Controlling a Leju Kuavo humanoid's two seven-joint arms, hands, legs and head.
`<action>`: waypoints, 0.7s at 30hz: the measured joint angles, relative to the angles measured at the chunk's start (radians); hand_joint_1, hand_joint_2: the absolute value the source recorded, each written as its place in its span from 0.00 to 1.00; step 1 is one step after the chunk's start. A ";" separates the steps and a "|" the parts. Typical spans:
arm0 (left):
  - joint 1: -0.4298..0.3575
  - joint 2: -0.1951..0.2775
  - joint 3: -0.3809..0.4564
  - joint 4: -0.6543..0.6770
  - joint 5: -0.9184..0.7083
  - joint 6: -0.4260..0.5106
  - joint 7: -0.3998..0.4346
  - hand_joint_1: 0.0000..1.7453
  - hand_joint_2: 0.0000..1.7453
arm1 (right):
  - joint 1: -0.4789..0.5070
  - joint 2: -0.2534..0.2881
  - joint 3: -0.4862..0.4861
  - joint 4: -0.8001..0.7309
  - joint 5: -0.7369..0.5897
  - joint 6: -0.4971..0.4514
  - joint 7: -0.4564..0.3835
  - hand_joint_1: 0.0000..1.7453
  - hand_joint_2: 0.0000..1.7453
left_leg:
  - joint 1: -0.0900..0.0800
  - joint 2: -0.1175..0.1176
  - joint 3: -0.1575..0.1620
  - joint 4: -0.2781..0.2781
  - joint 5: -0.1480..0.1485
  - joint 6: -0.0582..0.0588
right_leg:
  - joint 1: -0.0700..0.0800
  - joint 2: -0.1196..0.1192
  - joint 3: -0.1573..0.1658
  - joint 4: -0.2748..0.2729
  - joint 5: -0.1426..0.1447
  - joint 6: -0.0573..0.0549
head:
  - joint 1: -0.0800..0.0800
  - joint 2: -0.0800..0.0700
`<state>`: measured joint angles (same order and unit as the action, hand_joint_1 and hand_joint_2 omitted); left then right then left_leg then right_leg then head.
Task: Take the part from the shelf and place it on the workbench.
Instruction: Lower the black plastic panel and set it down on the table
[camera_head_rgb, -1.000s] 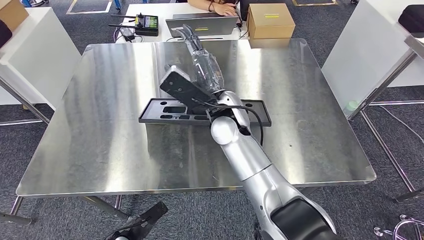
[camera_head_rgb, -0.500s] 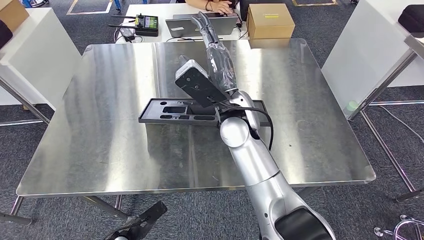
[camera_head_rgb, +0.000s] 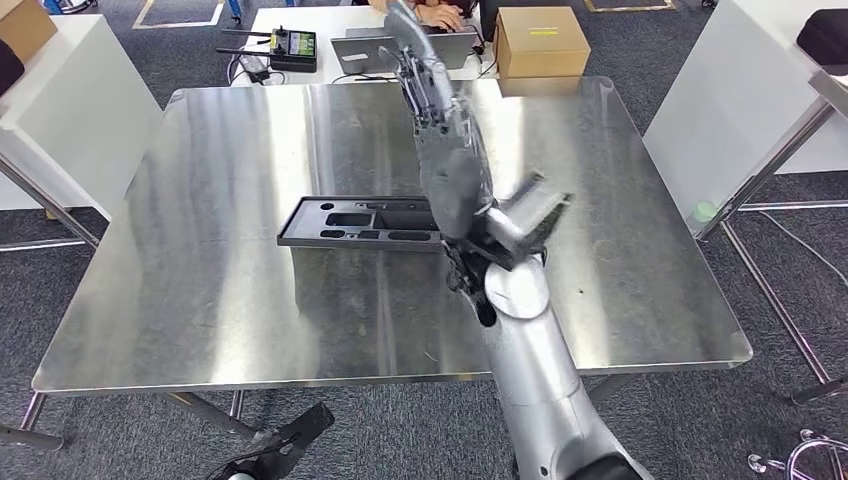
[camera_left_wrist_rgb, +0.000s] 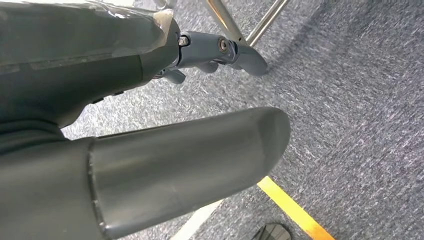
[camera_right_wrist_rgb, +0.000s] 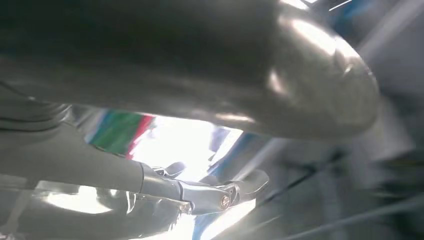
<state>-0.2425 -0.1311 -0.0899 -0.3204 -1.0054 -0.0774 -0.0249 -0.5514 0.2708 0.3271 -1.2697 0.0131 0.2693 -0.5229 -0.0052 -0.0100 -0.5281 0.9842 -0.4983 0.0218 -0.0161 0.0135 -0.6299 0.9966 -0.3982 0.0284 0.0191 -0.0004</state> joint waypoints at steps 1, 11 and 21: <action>0.000 0.000 0.003 0.000 0.000 0.000 -0.007 0.00 0.00 | 0.018 0.000 0.001 -0.039 -0.060 0.038 0.003 0.00 0.00 | 0.000 0.000 0.000 0.000 0.000 0.000 | 0.000 0.000 0.000 0.000 0.000 0.000 | 0.000 0.000; 0.030 0.012 0.064 0.000 0.023 0.034 -0.081 0.00 0.00 | 0.390 -0.084 0.001 -0.358 -0.290 0.300 -0.148 0.00 0.00 | 0.000 0.001 0.002 -0.001 -0.004 0.004 | 0.000 0.001 0.003 -0.001 -0.001 0.000 | 0.000 0.000; 0.039 0.020 0.090 0.000 0.018 0.034 -0.092 0.00 0.00 | 0.510 -0.133 0.007 -0.496 -0.232 0.276 -0.157 0.00 0.00 | -0.003 0.001 0.003 0.001 -0.005 0.006 | -0.004 0.001 0.005 -0.002 -0.001 0.000 | 0.000 0.000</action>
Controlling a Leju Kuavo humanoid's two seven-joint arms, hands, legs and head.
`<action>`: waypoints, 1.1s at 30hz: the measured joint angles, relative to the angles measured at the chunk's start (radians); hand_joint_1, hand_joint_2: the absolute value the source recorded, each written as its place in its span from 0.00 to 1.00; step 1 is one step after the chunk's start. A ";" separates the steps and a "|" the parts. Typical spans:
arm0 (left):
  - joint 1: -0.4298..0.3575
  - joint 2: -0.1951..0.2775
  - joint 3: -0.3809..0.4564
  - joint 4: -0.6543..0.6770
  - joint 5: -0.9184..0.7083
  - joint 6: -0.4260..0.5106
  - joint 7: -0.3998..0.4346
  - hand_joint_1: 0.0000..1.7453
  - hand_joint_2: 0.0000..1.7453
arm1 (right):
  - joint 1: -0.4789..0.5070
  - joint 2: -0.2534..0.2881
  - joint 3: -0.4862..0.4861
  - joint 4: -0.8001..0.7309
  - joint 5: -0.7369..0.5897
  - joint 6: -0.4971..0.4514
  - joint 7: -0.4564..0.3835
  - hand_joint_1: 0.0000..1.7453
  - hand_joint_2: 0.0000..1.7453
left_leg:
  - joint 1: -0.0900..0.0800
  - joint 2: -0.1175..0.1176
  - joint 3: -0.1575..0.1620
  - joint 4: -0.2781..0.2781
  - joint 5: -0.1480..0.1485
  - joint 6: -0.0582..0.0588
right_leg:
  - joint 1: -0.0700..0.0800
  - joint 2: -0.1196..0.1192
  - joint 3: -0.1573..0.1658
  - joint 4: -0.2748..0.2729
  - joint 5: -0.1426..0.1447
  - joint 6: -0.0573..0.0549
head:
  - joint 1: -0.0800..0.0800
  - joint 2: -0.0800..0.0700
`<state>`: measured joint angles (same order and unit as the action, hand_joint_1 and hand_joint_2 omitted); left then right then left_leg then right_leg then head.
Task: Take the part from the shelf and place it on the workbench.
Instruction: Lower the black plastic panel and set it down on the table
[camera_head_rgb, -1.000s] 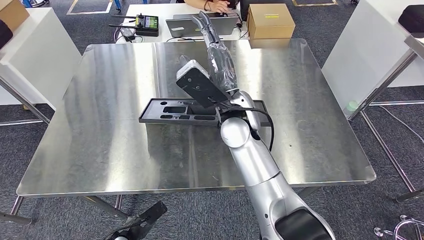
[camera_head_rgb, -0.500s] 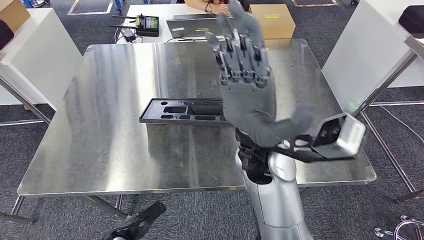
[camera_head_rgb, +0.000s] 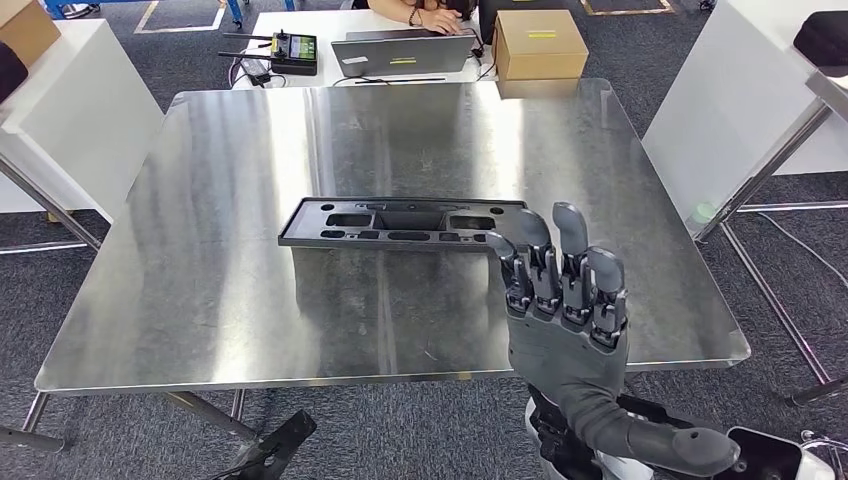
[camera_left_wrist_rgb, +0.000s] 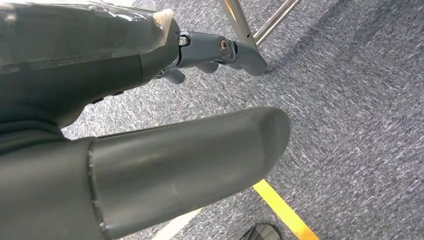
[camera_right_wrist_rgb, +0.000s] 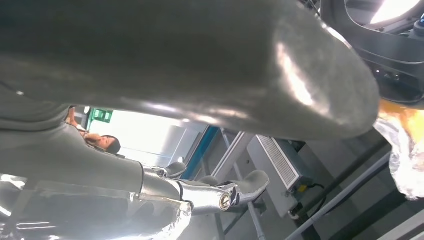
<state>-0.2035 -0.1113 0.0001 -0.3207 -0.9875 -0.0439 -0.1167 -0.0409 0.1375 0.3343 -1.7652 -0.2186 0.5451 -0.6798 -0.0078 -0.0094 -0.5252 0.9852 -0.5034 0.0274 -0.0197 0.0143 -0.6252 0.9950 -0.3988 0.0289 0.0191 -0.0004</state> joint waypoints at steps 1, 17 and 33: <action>0.000 0.001 0.001 0.000 0.000 0.000 0.000 0.00 0.00 | 0.003 -0.003 0.000 -0.002 0.000 -0.001 0.000 0.00 0.00 | -0.001 0.000 0.000 0.001 0.000 0.000 | -0.001 0.000 0.000 0.000 0.000 0.000 | 0.000 0.000; 0.004 0.001 0.011 0.000 -0.002 -0.003 -0.005 0.00 0.00 | 0.017 -0.026 -0.008 -0.010 0.003 -0.001 0.000 0.00 0.00 | 0.010 0.011 -0.010 -0.010 0.035 0.034 | -0.005 -0.005 -0.092 0.277 -0.129 0.025 | 0.002 0.000; 0.004 0.003 0.011 0.000 -0.009 -0.008 -0.005 0.00 0.00 | 0.020 -0.031 -0.019 -0.005 0.038 -0.017 -0.006 0.00 0.00 | 0.019 0.006 -0.101 0.256 -0.103 -0.015 | 0.002 -0.009 0.003 0.021 -0.022 -0.020 | 0.000 0.000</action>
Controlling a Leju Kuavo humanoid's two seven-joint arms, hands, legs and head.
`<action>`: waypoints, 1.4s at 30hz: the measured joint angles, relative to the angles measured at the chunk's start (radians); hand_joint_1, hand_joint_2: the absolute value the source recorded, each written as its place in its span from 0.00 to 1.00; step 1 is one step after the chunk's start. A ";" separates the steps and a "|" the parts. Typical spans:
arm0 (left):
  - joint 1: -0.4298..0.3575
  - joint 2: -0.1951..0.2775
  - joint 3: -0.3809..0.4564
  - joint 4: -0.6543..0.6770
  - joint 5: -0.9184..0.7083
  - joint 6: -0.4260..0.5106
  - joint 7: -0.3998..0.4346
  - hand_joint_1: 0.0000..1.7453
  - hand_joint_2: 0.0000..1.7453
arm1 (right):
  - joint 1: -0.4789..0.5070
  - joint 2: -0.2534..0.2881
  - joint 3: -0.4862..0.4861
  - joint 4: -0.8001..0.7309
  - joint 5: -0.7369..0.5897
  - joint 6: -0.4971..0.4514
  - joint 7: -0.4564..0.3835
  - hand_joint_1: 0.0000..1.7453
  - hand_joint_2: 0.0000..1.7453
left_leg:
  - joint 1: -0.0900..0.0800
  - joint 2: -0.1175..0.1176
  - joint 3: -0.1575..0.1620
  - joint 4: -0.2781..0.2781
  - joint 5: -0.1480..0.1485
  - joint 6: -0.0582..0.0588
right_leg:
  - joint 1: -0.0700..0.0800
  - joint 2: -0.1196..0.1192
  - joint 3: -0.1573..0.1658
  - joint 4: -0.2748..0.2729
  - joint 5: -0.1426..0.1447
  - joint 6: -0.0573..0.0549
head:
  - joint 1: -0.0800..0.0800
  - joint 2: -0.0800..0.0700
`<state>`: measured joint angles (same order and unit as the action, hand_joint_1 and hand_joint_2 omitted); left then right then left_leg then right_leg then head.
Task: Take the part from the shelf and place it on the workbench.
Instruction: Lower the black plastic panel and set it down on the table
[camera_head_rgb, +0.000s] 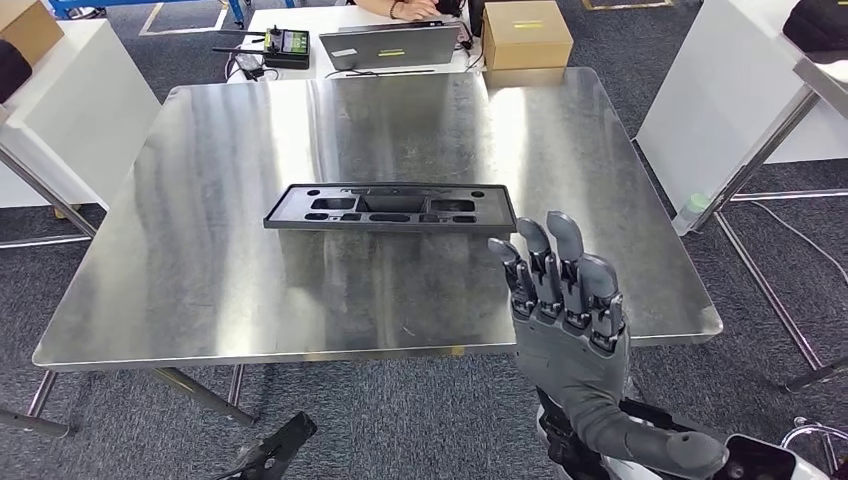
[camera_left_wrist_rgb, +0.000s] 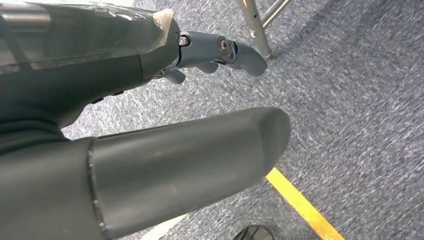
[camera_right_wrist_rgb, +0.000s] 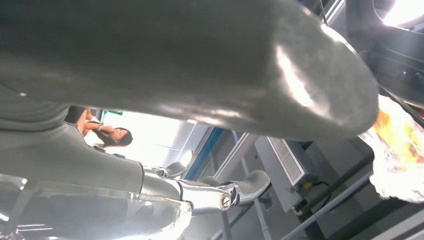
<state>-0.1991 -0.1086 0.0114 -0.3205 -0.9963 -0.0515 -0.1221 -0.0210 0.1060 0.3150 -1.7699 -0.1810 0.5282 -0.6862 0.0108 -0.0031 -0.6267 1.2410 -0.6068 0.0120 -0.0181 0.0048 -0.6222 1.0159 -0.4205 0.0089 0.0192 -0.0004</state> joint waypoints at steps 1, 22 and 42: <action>-0.001 0.000 0.000 0.000 0.000 0.000 0.000 0.00 0.00 | 0.000 0.000 -0.001 0.001 0.000 -0.001 0.000 0.00 0.00 | -0.001 0.000 0.045 -0.067 0.030 0.007 | 0.002 0.000 -0.005 0.000 0.006 0.002 | 0.000 0.000; -0.007 0.004 0.000 0.000 0.001 -0.003 -0.018 0.00 0.00 | 0.010 -0.012 -0.029 0.006 0.082 -0.110 -0.012 0.00 0.00 | -0.018 0.009 -0.013 -0.245 0.236 0.018 | 0.004 -0.003 0.142 -0.037 -0.097 0.034 | 0.003 0.000; 0.007 0.024 0.000 0.001 0.048 0.027 -0.010 0.00 0.00 | 0.075 -0.035 -0.230 0.242 0.383 -0.661 0.336 0.00 0.00 | -0.004 0.001 0.061 -0.248 0.158 0.044 | -0.005 -0.008 -0.057 0.156 -0.121 0.039 | 0.005 0.000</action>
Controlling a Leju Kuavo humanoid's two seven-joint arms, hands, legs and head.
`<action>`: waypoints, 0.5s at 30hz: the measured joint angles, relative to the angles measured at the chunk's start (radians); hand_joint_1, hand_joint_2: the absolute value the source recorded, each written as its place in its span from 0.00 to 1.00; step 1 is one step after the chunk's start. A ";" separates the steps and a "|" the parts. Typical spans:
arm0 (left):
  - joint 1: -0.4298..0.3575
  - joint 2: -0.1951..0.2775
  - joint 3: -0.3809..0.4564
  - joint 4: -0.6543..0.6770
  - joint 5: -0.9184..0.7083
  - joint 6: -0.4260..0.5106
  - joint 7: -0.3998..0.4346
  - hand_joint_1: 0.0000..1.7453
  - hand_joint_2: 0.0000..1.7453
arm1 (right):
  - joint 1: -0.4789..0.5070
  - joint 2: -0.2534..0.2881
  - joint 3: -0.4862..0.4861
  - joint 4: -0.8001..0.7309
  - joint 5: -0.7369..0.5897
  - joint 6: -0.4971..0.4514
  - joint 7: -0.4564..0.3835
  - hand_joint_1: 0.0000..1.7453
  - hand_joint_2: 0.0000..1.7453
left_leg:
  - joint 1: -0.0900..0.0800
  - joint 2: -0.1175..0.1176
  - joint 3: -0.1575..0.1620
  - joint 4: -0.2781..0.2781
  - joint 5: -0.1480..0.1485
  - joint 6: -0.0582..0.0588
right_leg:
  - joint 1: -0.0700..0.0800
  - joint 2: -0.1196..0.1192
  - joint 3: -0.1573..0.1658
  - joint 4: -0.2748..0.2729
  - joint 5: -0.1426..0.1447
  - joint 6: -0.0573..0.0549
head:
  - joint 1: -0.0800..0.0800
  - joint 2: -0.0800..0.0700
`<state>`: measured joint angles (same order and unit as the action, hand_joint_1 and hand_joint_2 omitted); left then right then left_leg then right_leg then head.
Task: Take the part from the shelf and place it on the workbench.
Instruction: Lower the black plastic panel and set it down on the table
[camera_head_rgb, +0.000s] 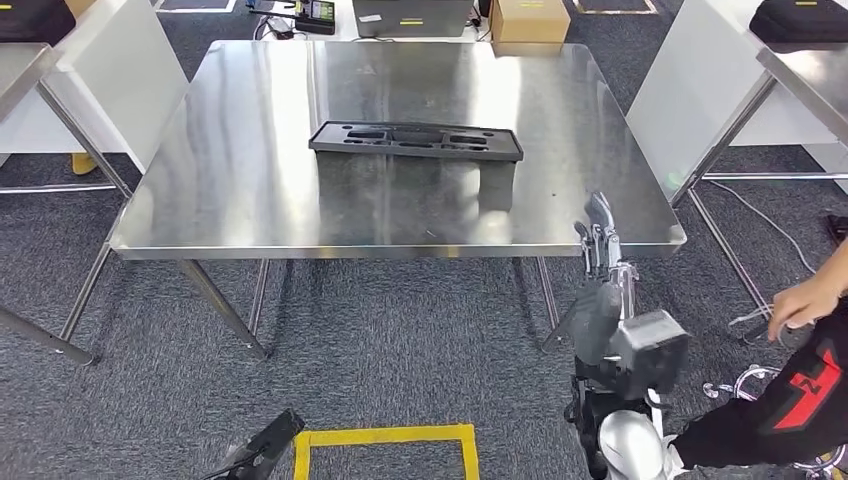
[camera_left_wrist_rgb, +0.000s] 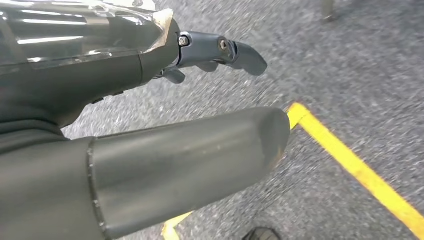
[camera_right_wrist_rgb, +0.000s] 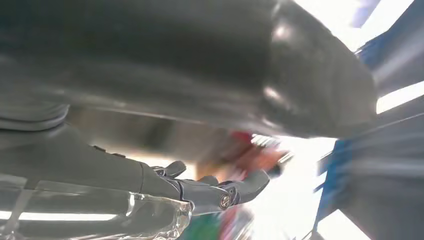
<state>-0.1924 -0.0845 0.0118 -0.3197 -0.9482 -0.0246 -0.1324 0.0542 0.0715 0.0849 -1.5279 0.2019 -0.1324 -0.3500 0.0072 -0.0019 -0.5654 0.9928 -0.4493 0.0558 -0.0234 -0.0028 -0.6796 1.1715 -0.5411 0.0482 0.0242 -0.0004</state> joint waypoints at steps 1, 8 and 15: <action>0.007 0.001 0.000 0.000 0.004 0.005 0.002 0.00 0.00 | -0.004 -0.006 -0.027 0.062 0.070 -0.058 0.024 0.00 0.00 | -0.003 0.000 -0.017 0.001 0.013 0.003 | 0.001 0.000 -0.012 0.063 -0.029 0.000 | 0.000 0.000; 0.032 0.006 0.001 -0.004 0.014 0.007 0.012 0.00 0.00 | -0.117 -0.059 -0.239 0.711 0.272 -0.186 0.112 0.00 0.00 | -0.018 -0.003 -0.096 0.003 0.089 -0.005 | 0.023 0.000 0.220 -0.180 0.012 0.005 | 0.000 0.000; 0.033 0.011 0.001 -0.007 0.001 -0.009 0.024 0.00 0.00 | -0.137 -0.066 -0.317 1.110 0.301 -0.112 0.305 0.00 0.00 | -0.005 -0.004 -0.156 0.167 -0.059 -0.050 | 0.006 -0.004 0.185 -0.213 0.061 -0.045 | -0.003 0.000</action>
<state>-0.1595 -0.0731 0.0126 -0.3268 -0.9470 -0.0333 -0.1088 -0.0824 0.0054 -0.2322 -0.4179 0.5027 -0.2441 -0.0446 0.0018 -0.0056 -0.7219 1.1594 -0.5087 0.0059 -0.0172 -0.0073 -0.4946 0.9589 -0.4801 0.0033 0.0210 -0.0004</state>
